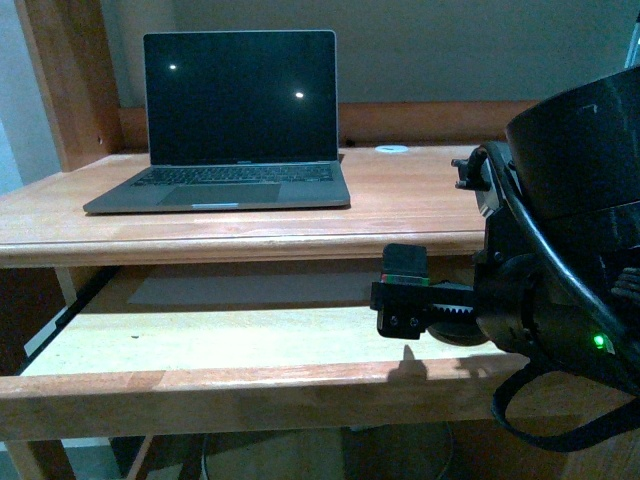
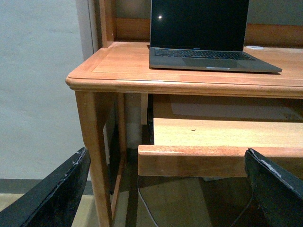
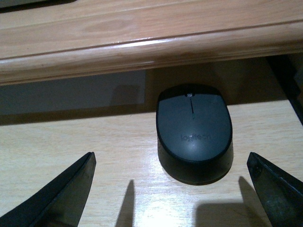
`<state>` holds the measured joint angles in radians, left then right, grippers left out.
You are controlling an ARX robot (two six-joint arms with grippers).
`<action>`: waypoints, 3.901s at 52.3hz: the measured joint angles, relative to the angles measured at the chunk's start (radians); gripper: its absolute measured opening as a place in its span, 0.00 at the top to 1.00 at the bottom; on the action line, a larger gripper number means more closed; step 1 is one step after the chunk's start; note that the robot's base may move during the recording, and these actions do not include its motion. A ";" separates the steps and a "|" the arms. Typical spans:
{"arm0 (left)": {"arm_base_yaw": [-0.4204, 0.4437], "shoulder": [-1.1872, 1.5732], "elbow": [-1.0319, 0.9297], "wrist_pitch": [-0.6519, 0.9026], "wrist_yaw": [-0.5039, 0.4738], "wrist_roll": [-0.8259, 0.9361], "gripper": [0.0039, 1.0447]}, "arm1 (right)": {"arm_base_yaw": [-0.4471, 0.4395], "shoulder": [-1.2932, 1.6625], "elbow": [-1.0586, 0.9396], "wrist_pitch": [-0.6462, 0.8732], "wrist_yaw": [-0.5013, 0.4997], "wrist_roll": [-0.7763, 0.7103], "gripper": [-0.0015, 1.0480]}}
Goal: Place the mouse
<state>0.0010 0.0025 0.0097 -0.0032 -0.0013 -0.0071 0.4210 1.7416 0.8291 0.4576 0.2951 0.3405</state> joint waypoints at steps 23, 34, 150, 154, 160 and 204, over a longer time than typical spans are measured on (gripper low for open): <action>0.000 0.000 0.000 0.000 0.000 0.000 0.06 | -0.061 0.129 0.166 -0.146 -0.051 -0.021 0.06; 0.000 0.000 0.000 0.000 0.000 0.000 0.06 | -0.055 0.217 0.283 -0.238 -0.037 0.001 0.06; -0.001 0.000 0.000 0.001 0.000 0.000 0.06 | -0.115 -0.109 -0.029 -0.137 -0.124 -0.097 0.39; -0.001 0.000 0.000 0.000 0.001 0.000 0.06 | -0.118 -0.064 0.022 -0.144 -0.121 -0.100 0.39; -0.001 0.000 0.000 0.000 0.001 0.000 0.06 | -0.124 0.015 0.113 -0.164 -0.101 -0.105 0.39; -0.001 0.000 0.000 0.001 0.000 0.000 0.06 | -0.148 0.353 0.470 -0.288 0.031 -0.047 0.40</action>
<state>0.0002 0.0029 0.0097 -0.0025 -0.0013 -0.0071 0.2733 2.0949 1.2995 0.1696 0.3264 0.2935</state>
